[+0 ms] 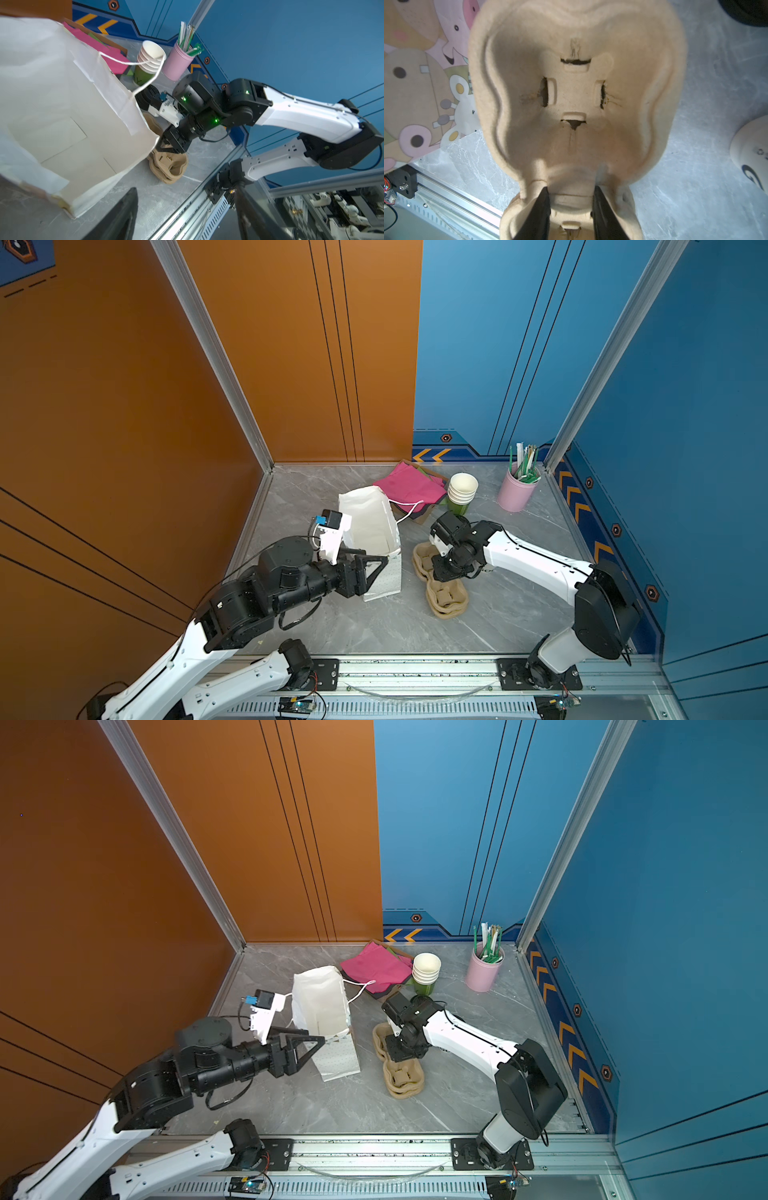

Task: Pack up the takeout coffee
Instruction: 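Release the bag rim with the left gripper and swing it toward the robot, then set the pulp carrier down and open the right gripper, drawing it back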

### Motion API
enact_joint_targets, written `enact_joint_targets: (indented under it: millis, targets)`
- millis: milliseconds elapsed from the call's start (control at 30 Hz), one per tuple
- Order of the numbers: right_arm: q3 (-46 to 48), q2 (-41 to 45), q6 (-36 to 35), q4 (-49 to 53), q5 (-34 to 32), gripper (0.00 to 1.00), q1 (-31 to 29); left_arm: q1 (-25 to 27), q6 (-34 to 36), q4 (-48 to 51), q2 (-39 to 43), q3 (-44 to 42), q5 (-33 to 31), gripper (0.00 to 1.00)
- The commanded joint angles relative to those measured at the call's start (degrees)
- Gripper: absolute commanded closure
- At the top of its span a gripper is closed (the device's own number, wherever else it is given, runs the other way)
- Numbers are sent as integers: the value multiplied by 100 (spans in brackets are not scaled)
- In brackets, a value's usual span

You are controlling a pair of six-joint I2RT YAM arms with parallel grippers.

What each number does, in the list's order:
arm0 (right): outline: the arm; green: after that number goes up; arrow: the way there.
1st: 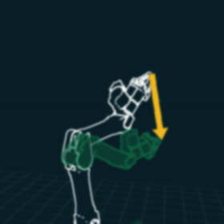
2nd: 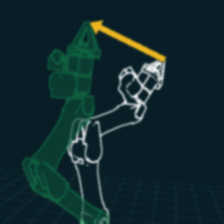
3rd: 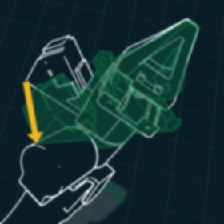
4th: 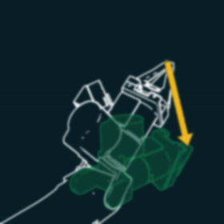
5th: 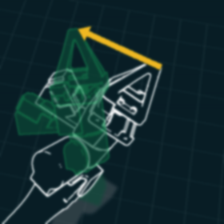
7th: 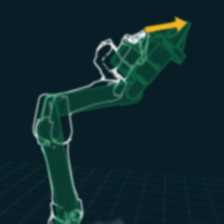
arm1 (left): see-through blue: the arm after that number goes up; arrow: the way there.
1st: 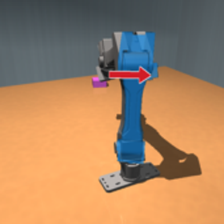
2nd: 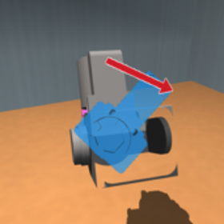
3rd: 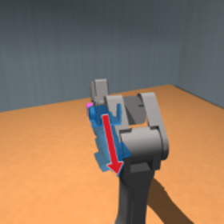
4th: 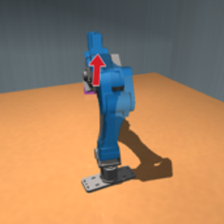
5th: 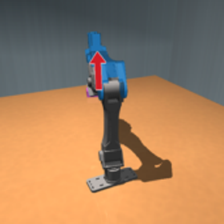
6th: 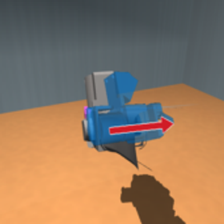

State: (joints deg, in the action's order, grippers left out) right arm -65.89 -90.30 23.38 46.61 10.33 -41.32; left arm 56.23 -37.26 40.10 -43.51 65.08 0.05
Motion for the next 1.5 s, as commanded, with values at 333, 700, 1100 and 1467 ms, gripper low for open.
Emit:
enact_joint_targets:
  millis: [333,700,1100,1467]
  targets:
    - [174,82,-77,-180,-124,53,29,1110,-322,-380,-621,-880,-1231,24]
    - [491,1422,-830,-100,-817,36,-656,680,-680,-747,-904,-1303,-820,24]
    - [1492,3113,-2993,-422,-1366,35,-2177,163,-739,-985,-724,-1566,-476,26]
    - [1760,2368,-3595,-301,-1506,45,-2530,41,-722,-1078,-640,-1654,-418,26]
